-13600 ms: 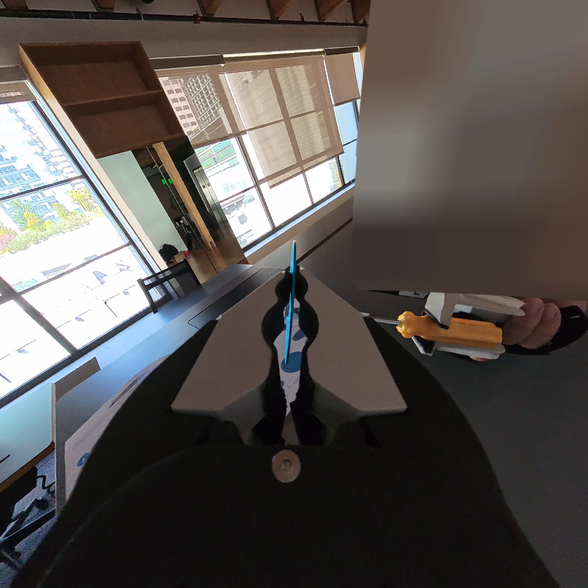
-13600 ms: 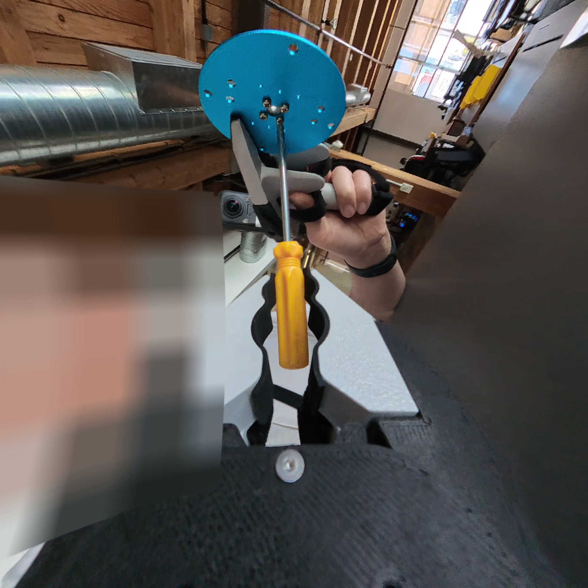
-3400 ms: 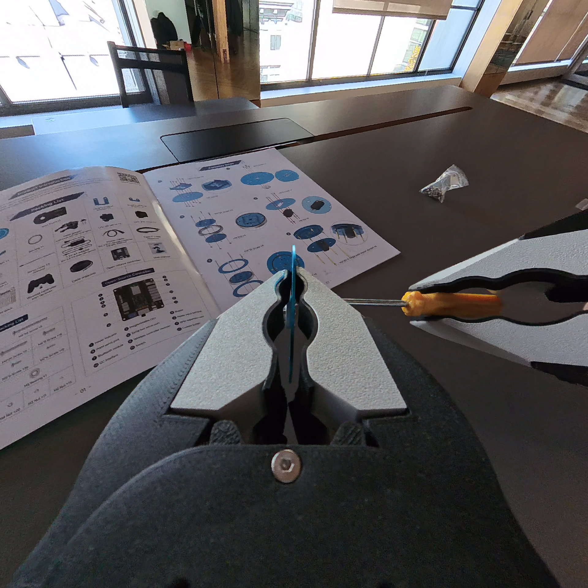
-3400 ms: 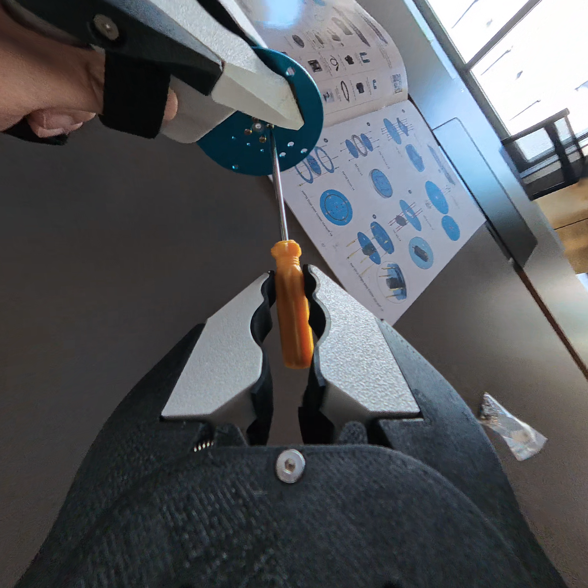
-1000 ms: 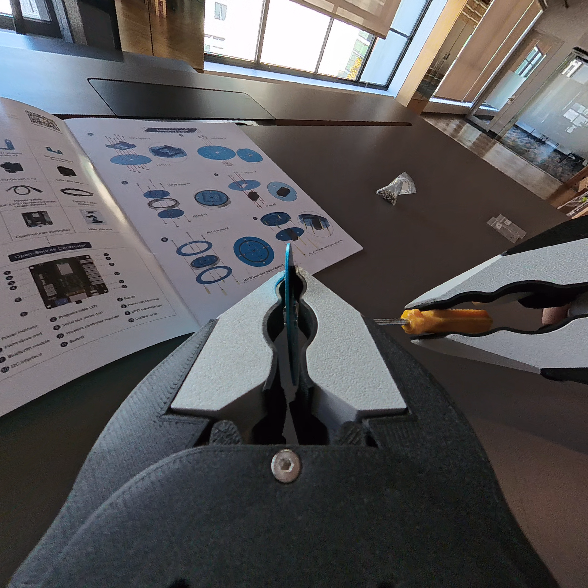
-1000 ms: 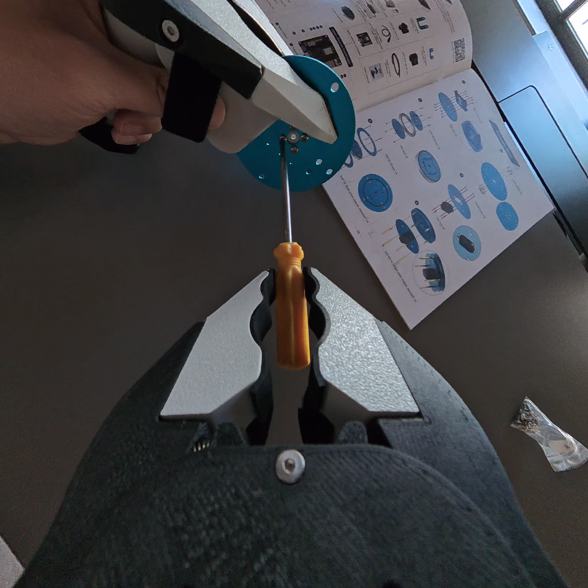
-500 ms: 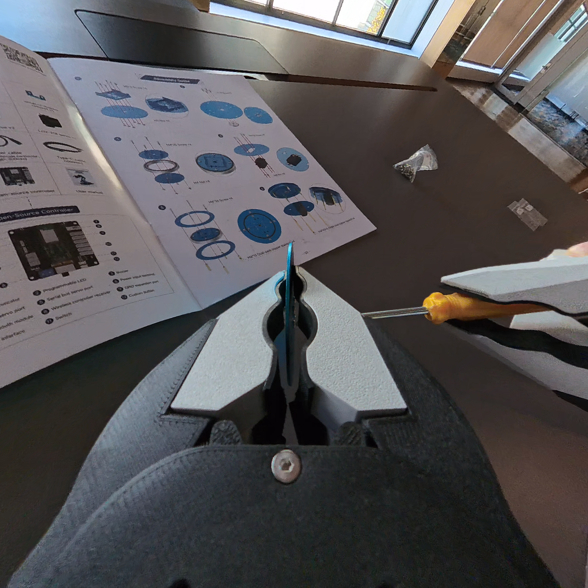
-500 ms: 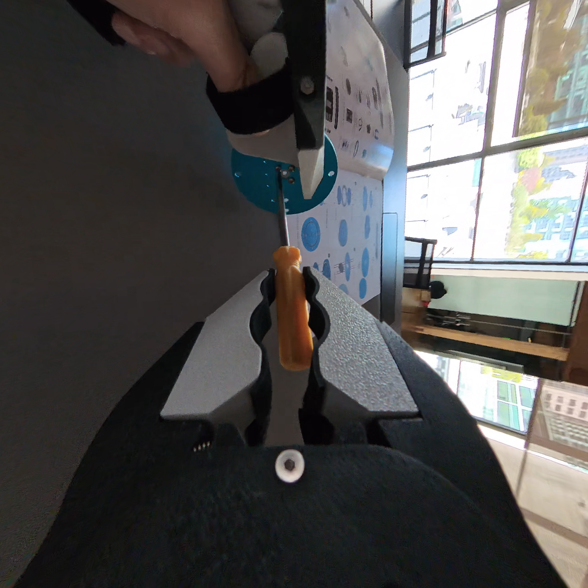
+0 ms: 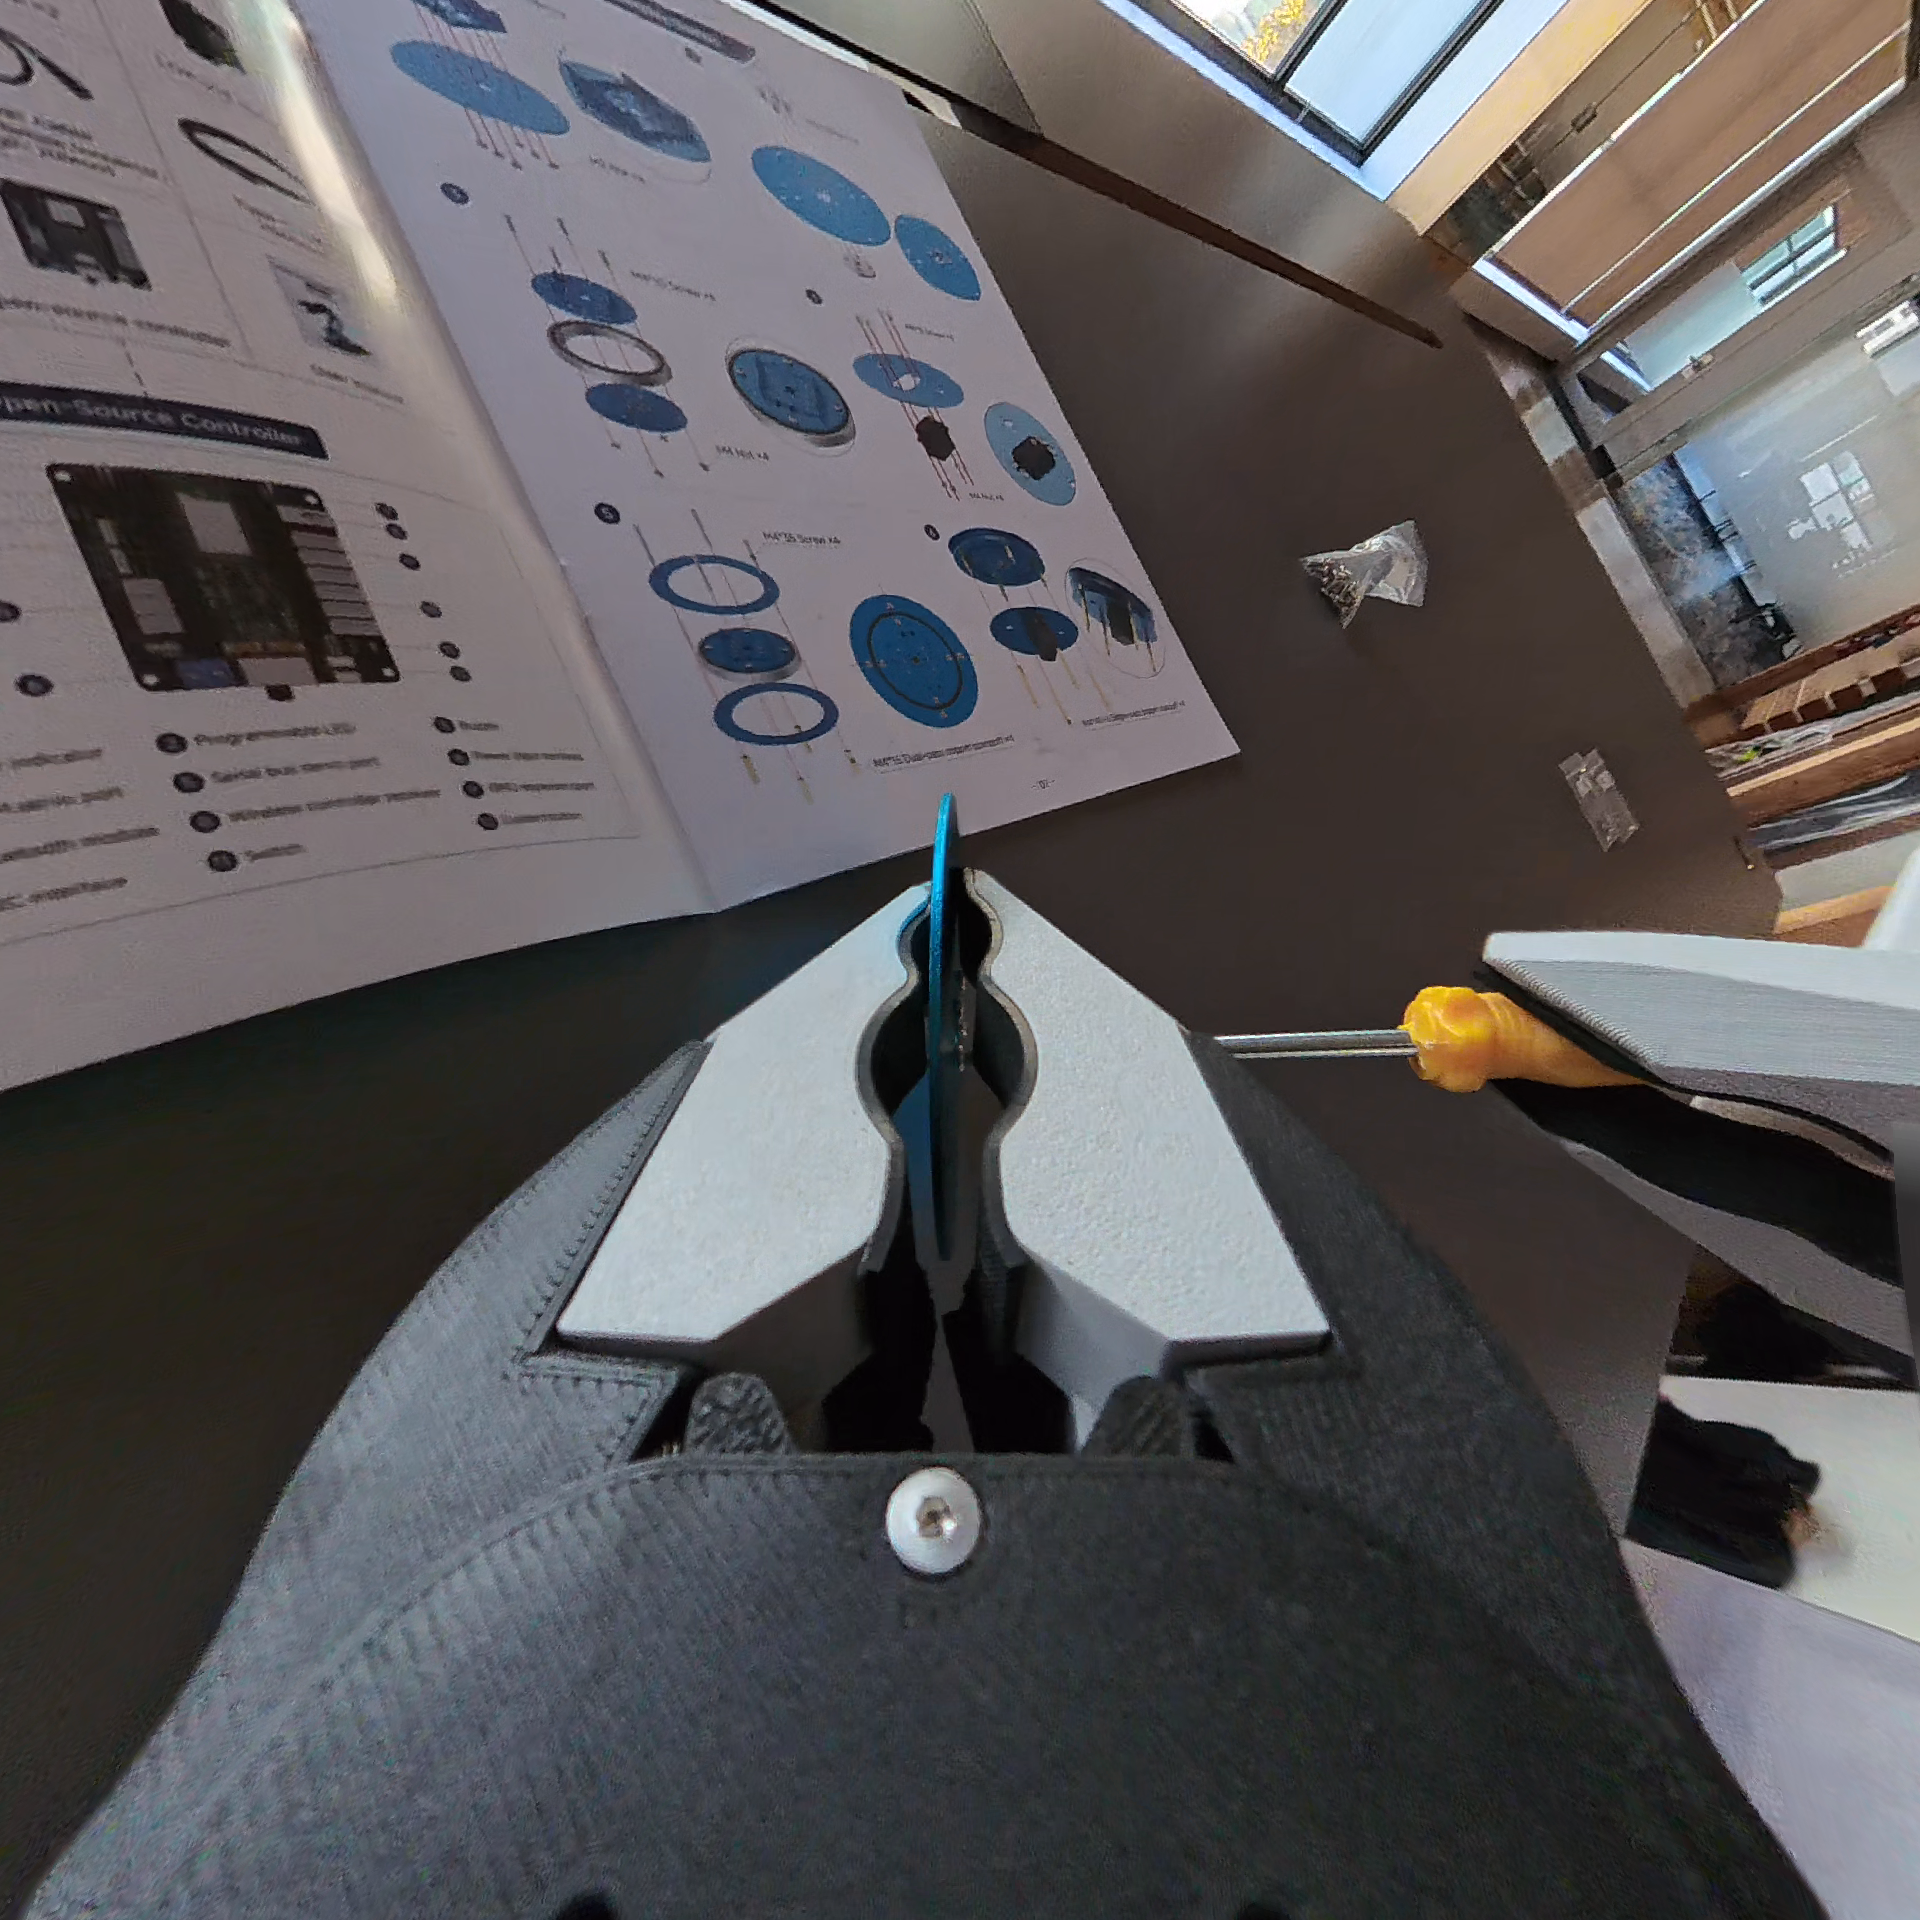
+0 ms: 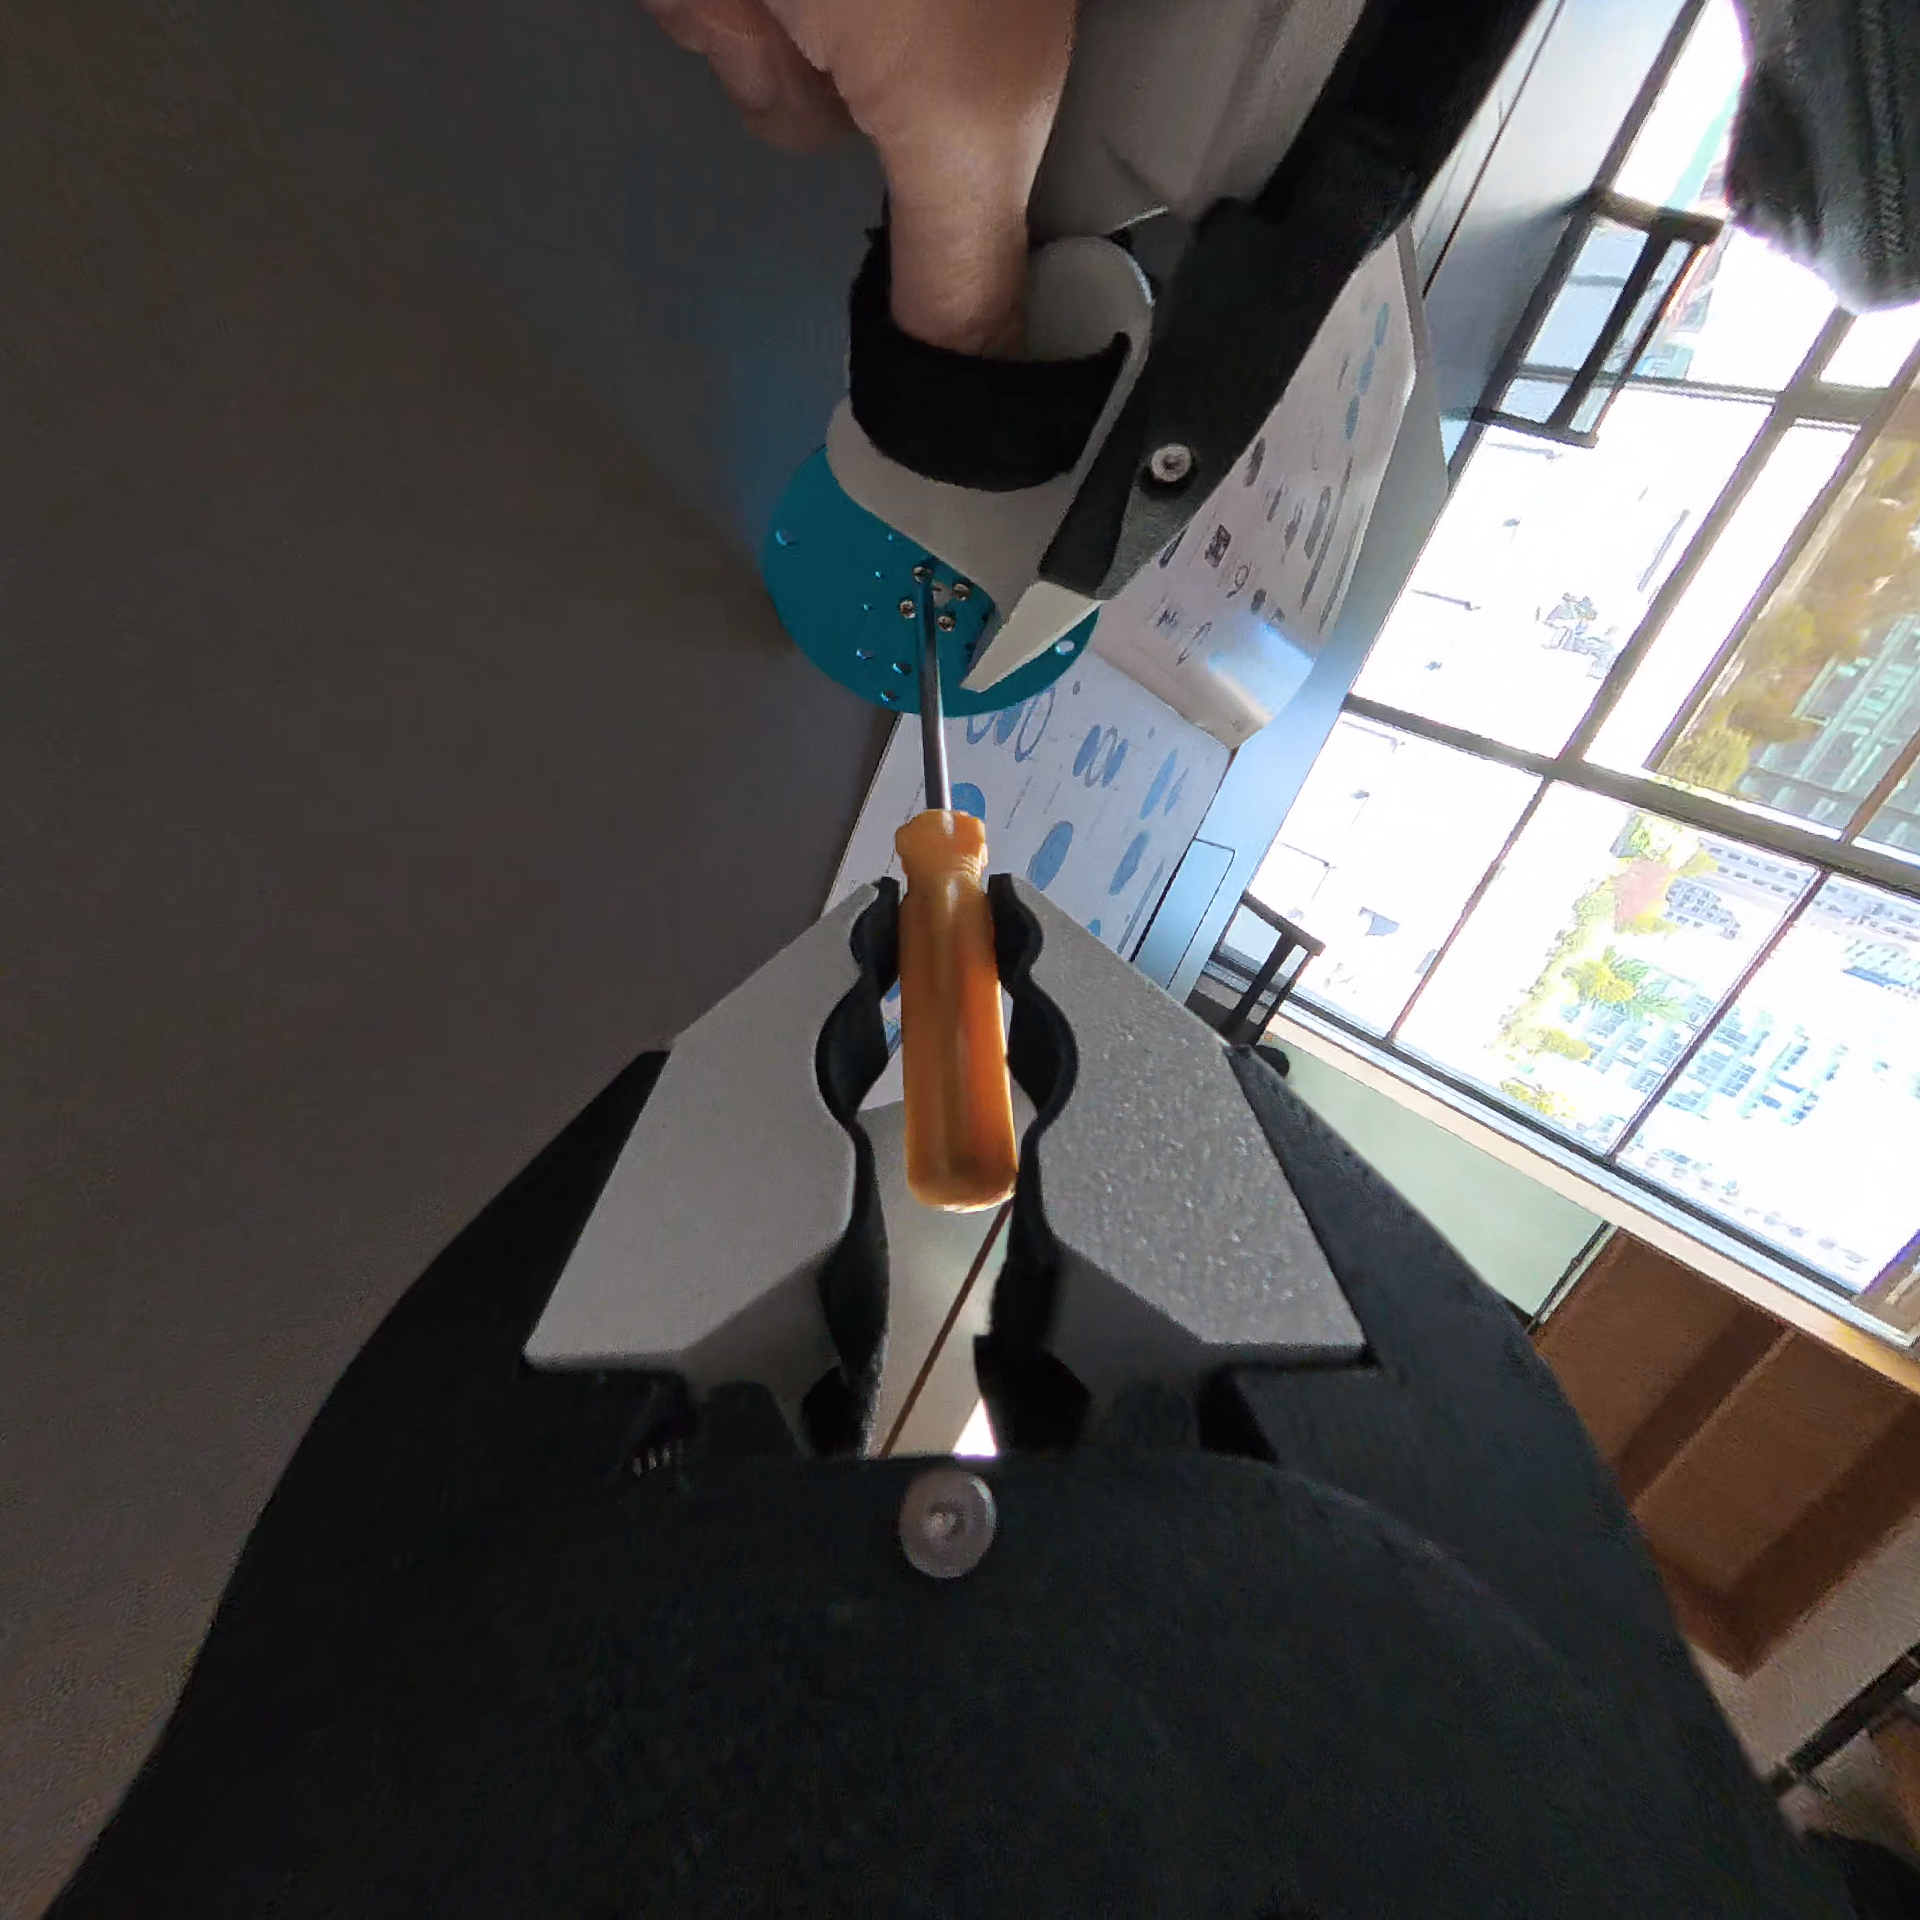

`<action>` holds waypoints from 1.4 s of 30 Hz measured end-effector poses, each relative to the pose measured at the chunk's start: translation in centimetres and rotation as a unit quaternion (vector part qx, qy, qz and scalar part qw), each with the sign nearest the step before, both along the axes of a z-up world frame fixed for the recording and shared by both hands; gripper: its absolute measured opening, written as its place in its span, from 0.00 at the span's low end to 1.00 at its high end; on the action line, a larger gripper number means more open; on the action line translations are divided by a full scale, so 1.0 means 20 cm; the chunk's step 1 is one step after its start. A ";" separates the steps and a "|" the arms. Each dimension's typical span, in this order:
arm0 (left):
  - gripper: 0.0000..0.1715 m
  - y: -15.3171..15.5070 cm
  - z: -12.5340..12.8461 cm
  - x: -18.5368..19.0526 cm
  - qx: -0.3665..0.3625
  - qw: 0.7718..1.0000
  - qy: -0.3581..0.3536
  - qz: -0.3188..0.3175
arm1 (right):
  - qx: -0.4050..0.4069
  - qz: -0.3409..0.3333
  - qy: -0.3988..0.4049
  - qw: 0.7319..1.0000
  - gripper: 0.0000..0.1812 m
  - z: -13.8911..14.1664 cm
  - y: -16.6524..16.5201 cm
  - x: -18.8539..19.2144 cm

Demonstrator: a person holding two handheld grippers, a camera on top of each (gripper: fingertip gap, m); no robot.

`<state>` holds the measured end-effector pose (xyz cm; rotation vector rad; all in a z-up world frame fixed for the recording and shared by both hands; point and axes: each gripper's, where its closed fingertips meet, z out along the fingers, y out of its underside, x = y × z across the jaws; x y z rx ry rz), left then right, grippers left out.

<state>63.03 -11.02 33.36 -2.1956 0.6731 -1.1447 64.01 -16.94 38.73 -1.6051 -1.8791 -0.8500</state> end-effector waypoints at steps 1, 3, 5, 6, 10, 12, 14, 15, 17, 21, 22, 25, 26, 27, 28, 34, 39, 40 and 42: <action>0.00 0.00 0.00 -0.01 -0.014 1.000 -0.006 0.001 | -0.005 0.005 -0.004 1.000 0.09 0.00 0.01 -0.02; 0.00 0.01 -0.01 -0.03 -0.036 0.999 -0.016 0.003 | -0.013 0.015 -0.017 1.000 0.09 0.00 0.02 -0.04; 0.00 0.03 -0.01 -0.05 -0.043 0.999 -0.020 0.008 | -0.017 0.005 -0.018 1.000 0.09 0.00 0.04 -0.06; 0.00 0.03 -0.01 -0.06 -0.043 0.999 -0.020 0.011 | -0.021 -0.006 -0.014 1.000 0.09 0.00 0.04 -0.06; 0.00 0.04 -0.02 -0.06 -0.039 0.999 -0.017 0.015 | -0.040 -0.050 0.010 0.998 0.09 0.00 0.05 -0.08; 0.00 0.04 -0.02 -0.07 -0.036 0.999 -0.014 0.015 | -0.058 -0.083 0.040 0.994 0.09 0.01 0.05 -0.08; 0.00 0.04 -0.02 -0.07 -0.032 0.999 -0.011 0.015 | -0.080 -0.116 0.074 0.987 0.09 0.00 0.05 -0.07; 0.00 0.04 -0.02 -0.07 -0.028 0.999 -0.008 0.015 | -0.086 -0.124 0.084 0.985 0.09 0.00 0.05 -0.07; 0.00 0.04 -0.03 -0.06 -0.021 1.000 -0.006 0.017 | -0.094 -0.135 0.093 0.982 0.09 0.00 0.05 -0.06; 0.00 0.04 -0.03 -0.06 -0.009 1.000 0.002 0.013 | -0.101 -0.154 0.094 0.978 0.09 -0.01 0.04 -0.04; 0.00 0.04 -0.02 -0.06 -0.006 1.000 0.003 0.013 | -0.102 -0.162 0.094 0.977 0.09 -0.01 0.04 -0.04; 0.00 0.04 -0.03 -0.05 -0.006 1.000 0.002 0.011 | -0.118 -0.191 0.116 0.968 0.09 -0.02 0.03 -0.03; 0.00 0.04 -0.03 -0.05 -0.005 1.000 0.003 0.011 | -0.124 -0.204 0.124 0.963 0.10 -0.03 0.03 -0.03; 0.00 0.04 -0.03 -0.05 -0.004 1.000 0.004 0.011 | -0.131 -0.219 0.134 0.958 0.10 -0.04 0.03 -0.02; 0.00 0.04 -0.03 -0.05 -0.003 1.000 0.004 0.012 | -0.136 -0.232 0.143 0.952 0.10 -0.04 0.02 -0.01; 0.00 0.04 -0.02 -0.05 0.012 1.000 0.014 0.011 | -0.166 -0.289 0.198 0.922 0.10 -0.08 0.01 0.03; 0.00 0.04 -0.02 -0.04 0.020 1.000 0.020 0.011 | -0.196 -0.318 0.240 0.896 0.10 -0.09 0.01 0.04; 0.00 0.04 -0.02 -0.04 0.022 0.999 0.022 0.011 | -0.203 -0.325 0.249 0.890 0.10 -0.09 0.01 0.04; 0.00 0.04 -0.02 -0.04 0.027 0.999 0.025 0.010 | -0.225 -0.335 0.267 0.875 0.10 -0.10 0.00 0.04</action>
